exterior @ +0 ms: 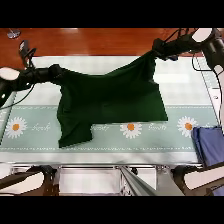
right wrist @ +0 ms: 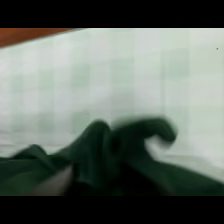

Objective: Fold the shirts.

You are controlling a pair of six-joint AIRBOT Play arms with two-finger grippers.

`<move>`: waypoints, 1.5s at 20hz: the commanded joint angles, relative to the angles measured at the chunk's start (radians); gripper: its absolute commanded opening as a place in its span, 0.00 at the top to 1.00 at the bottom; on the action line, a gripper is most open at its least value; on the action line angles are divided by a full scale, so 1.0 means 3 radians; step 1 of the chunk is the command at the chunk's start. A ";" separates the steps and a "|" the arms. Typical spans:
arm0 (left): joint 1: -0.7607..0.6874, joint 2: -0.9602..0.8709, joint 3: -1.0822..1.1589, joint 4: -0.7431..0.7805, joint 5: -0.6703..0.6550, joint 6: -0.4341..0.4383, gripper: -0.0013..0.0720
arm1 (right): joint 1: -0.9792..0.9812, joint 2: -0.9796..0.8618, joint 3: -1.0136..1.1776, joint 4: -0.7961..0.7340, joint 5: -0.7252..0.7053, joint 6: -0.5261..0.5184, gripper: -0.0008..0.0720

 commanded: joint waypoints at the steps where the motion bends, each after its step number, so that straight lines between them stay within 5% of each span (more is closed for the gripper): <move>1: 0.0113 -0.0393 0.0510 0.0179 -0.0697 -0.0116 0.03 | -0.0418 -0.0205 0.0205 0.0702 0.0429 -0.0074 0.13; 4: 0.0580 -0.0384 0.0713 0.0841 -0.1606 -0.0380 0.03 | -0.0941 -0.0043 0.0219 0.0482 0.1472 -0.0373 0.13; 7: 0.1164 -0.0360 0.0443 0.1069 -0.2255 -0.0593 0.03 | -0.1266 0.0226 0.0099 -0.0553 0.2211 -0.0579 0.13; 9: 0.1436 -0.0270 -0.0064 0.0946 -0.2394 -0.0593 0.03 | -0.1459 0.0573 -0.0439 -0.0526 0.1956 -0.0650 0.14; 13: 0.1813 -0.0031 -0.0949 0.0593 -0.2162 -0.0343 0.03 | -0.1549 0.1453 -0.2223 0.0538 0.0881 -0.1272 0.14; 17: 0.1912 0.0000 -0.1325 -0.0117 -0.1867 0.0031 0.03 | -0.1372 0.1807 -0.3285 0.0950 0.0713 -0.1560 0.14; 23: 0.1542 -0.0045 -0.1417 -0.0443 -0.1270 0.0139 0.03 | -0.1073 0.1815 -0.3688 0.0977 0.0506 -0.1591 0.14; 29: 0.1269 -0.0183 -0.1400 -0.0429 -0.1284 0.0139 0.04 | -0.1064 0.1815 -0.3688 0.1314 0.0397 -0.1593 0.14; 30: 0.1275 -0.0183 -0.1395 -0.0415 -0.1329 0.0142 0.24 | -0.1066 0.1815 -0.3688 0.1308 0.0399 -0.1593 0.14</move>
